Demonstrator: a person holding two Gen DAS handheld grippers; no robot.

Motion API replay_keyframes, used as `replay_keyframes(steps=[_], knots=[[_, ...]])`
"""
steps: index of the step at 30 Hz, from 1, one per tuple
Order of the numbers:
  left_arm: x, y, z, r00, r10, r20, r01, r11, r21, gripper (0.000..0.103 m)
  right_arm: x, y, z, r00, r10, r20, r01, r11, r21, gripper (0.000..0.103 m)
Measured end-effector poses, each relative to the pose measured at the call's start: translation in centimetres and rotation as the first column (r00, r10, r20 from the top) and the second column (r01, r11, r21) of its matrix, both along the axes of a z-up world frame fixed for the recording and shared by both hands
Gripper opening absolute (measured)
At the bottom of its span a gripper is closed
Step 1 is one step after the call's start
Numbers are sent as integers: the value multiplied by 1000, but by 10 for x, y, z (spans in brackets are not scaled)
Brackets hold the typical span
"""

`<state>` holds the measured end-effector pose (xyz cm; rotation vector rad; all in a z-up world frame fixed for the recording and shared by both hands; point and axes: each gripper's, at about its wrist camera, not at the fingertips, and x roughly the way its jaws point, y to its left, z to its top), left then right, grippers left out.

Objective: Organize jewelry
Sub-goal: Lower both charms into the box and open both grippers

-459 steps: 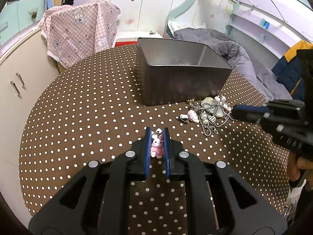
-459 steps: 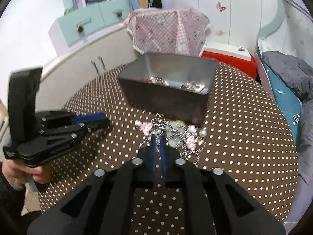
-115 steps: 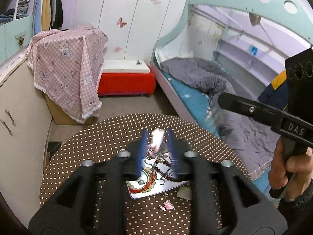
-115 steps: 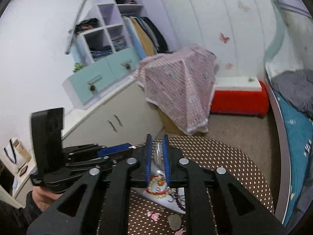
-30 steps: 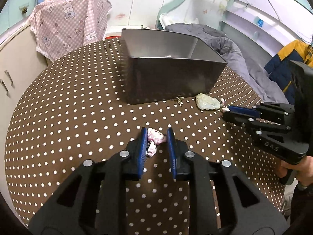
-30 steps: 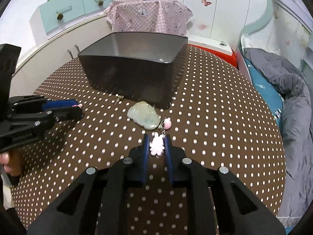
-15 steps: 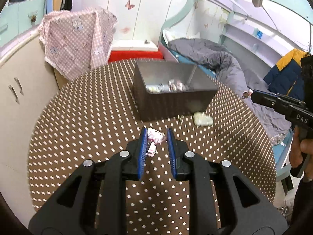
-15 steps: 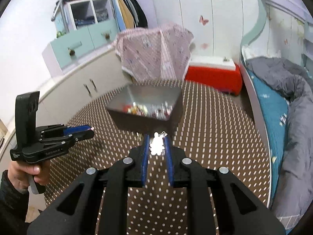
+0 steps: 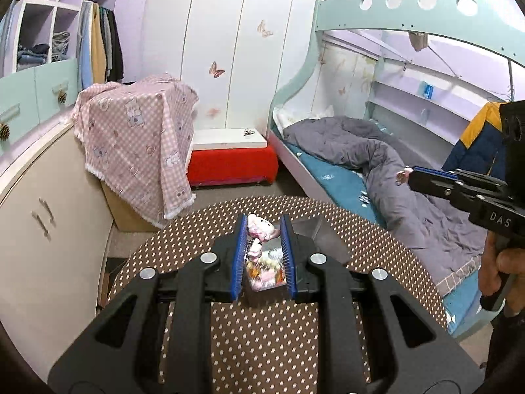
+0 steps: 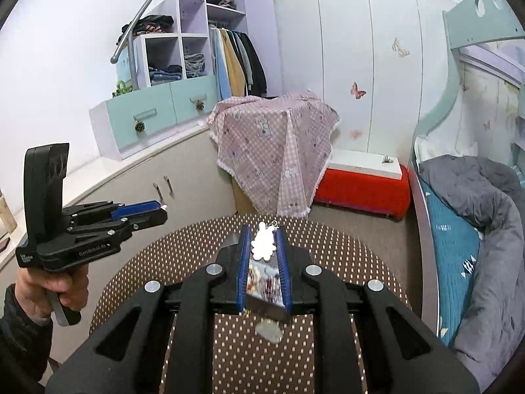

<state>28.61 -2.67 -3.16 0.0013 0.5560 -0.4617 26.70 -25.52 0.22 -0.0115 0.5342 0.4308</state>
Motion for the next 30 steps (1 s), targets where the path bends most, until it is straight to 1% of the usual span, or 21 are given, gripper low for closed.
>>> replay_keyframes(steps=[5,10,17,18,19,20,21,22,23,24,25,26,30], knots=[[23,-15,-4,999,-29,-36,29,999,-19,21,17,4,-5,1000,11,-20,-11,1000,20,14],[43,-20,-14,995,-36,-88,32,998,-48,21,35,1,-14,998,10,-61,-7,999,39,14],[68,-33,-28,986,-62,-156,53,997,-57,22,65,1,-37,990,5,-144,3,998,56,14],[72,-36,-31,983,-65,-170,58,997,-47,29,70,2,-41,988,3,-156,6,998,59,15],[75,-37,-32,982,-59,-178,53,998,-38,64,72,2,-43,986,0,-165,10,998,59,15],[76,-38,-33,983,-37,-177,33,999,-28,83,76,2,-48,983,-8,-185,19,998,56,24],[74,-34,-31,990,12,-140,-17,999,-30,97,79,0,-52,980,-29,-197,41,998,58,42],[72,-30,-29,993,34,-116,-38,999,-38,97,79,-3,-55,979,-46,-200,60,996,63,54],[72,-27,-29,992,38,-121,-43,998,-43,97,79,-8,-56,977,-82,-196,96,993,65,76],[71,-25,-29,991,44,-126,-50,998,-46,97,76,-14,-57,976,-107,-191,125,989,81,89],[70,-20,-29,989,76,-125,-82,996,-38,97,73,-20,-57,975,-119,-188,140,985,104,94],[69,-17,-29,989,95,-117,-99,995,-31,97,71,-24,-57,974,-126,-186,149,982,117,95],[60,-7,-26,986,137,-92,-141,990,-31,97,60,-36,-52,972,-157,-172,180,976,121,95]])
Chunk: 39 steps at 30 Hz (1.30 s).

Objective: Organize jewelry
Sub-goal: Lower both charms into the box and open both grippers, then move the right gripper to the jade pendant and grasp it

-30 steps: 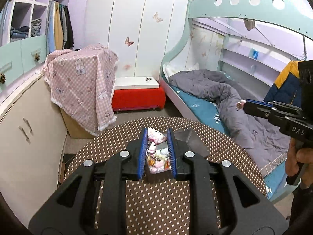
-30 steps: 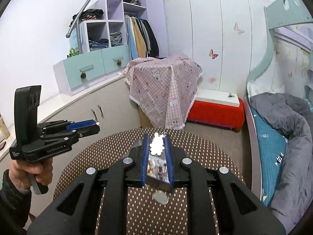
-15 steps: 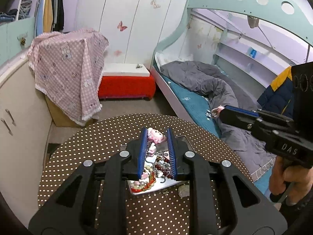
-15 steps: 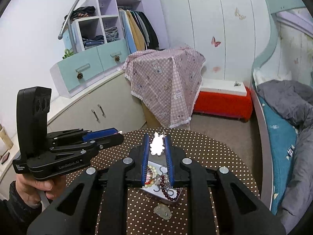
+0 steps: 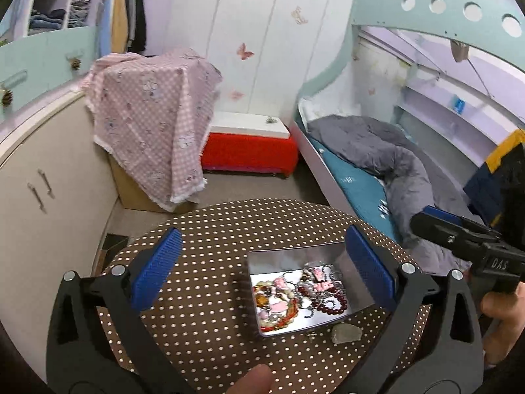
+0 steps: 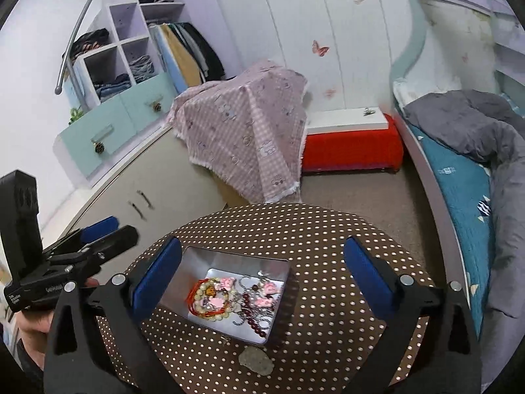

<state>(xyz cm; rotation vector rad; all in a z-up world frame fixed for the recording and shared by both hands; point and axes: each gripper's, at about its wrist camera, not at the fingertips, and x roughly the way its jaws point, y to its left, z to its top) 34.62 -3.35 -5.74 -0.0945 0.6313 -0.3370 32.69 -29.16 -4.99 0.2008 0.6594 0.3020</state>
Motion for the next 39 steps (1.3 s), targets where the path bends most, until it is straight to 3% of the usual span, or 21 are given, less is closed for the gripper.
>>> replay_keyframes(steps=[15,28,39], knots=[[-43,14,-9,1000,11,27,-10,1000,-12,97,-35,-12,-4,1000,-11,9,12,1000,-20,95],[-69,14,-48,998,9,-61,-10,1000,-2,97,-69,-2,-63,991,57,-118,-63,997,-53,95],[-77,9,-75,993,9,-120,-5,999,32,97,-57,29,-99,976,109,-187,-130,986,-105,95]])
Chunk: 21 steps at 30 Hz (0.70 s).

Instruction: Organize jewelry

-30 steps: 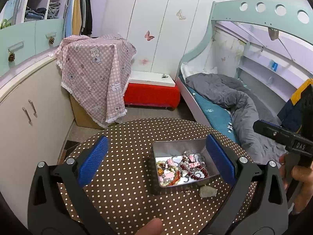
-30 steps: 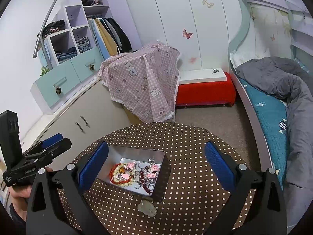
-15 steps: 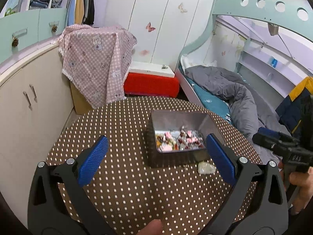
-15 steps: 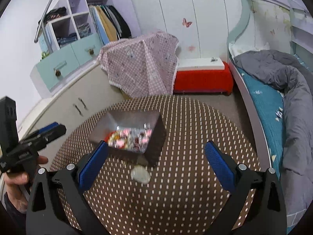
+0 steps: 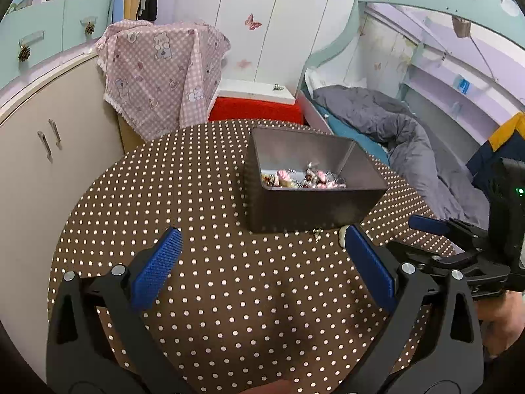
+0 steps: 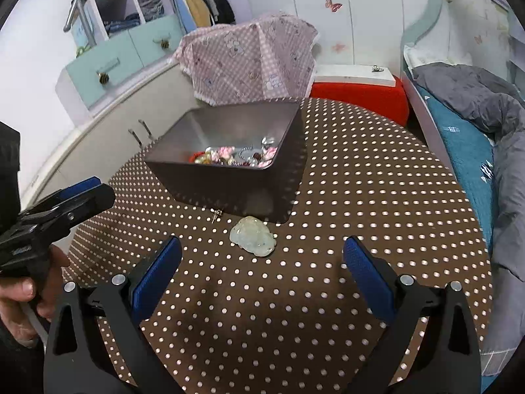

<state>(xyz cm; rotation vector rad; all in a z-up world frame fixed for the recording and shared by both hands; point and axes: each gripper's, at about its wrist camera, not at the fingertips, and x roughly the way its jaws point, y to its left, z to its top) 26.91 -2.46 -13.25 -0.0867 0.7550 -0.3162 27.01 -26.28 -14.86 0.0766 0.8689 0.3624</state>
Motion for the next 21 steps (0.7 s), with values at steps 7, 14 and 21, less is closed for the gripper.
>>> replay_keyframes(steps=[7,14,21], knots=[[3,-5,-12,999,12,-37,-11,1000,28,97,17,22,-23,999,36,-27,-38,997,-69,63],[11,-27,-21,998,-5,-67,9,998,57,97,6,28,-25,998,70,-4,-70,989,-133,37],[27,-65,-38,992,-23,-124,36,995,97,96,-4,-5,-22,1000,-3,-9,2,997,-76,20]])
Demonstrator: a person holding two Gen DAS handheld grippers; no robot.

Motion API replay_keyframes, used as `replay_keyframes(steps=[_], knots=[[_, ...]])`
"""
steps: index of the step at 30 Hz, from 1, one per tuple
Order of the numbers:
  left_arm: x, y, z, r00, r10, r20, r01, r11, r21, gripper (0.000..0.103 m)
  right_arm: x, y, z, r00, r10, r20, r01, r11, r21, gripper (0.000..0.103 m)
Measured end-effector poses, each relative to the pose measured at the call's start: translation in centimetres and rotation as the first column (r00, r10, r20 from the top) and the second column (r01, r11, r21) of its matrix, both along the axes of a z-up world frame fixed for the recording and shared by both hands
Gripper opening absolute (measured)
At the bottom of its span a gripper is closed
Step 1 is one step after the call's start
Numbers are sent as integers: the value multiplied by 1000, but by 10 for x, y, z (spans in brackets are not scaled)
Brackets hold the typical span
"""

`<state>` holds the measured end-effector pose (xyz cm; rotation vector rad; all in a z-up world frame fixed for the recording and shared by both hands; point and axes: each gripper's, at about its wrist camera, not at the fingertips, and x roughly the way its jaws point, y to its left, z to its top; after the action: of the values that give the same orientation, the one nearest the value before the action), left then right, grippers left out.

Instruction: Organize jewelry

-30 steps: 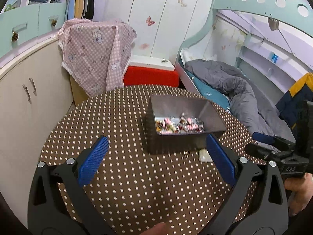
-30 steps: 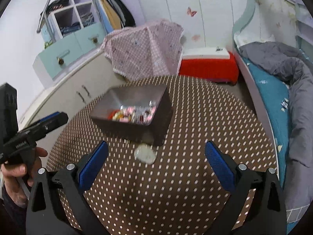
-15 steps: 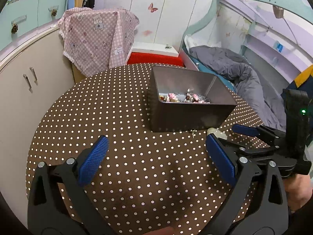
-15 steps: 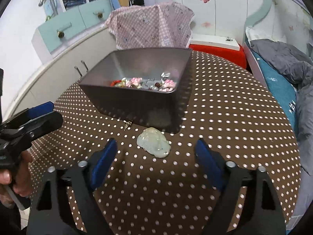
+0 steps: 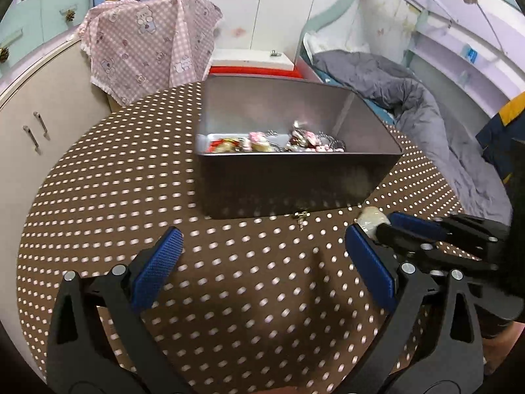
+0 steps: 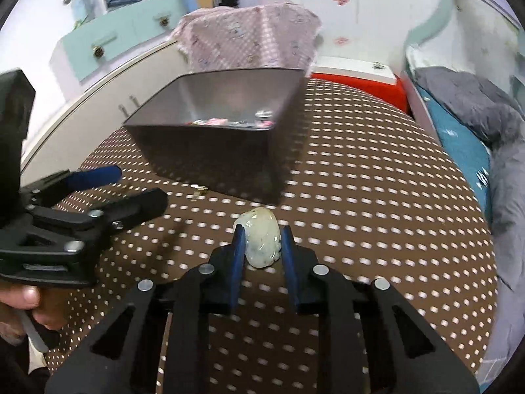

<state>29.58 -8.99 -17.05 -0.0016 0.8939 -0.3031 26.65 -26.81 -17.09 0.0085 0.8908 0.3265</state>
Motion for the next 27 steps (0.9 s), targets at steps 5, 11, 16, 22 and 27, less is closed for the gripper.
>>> replay_keyframes(steps=[5,11,16,22,27], knots=[[11,-16,-14,1000,21,-20,-20,999,43,89,0,-4,-2,1000,30,-8,-30,999,13,22],[11,-25,-15,1000,30,-3,-29,995,95,70,0,1,-4,998,59,9,-59,998,-4,41],[5,-17,-12,1000,3,11,-4,998,67,33,3,2,-4,998,61,14,-61,998,-16,41],[3,-9,-11,999,-47,-2,46,998,-35,12,5,19,-7,996,93,16,-91,991,-94,27],[-10,1,-7,998,-59,17,60,997,-45,12,-5,23,-8,994,110,13,-108,989,-103,26]])
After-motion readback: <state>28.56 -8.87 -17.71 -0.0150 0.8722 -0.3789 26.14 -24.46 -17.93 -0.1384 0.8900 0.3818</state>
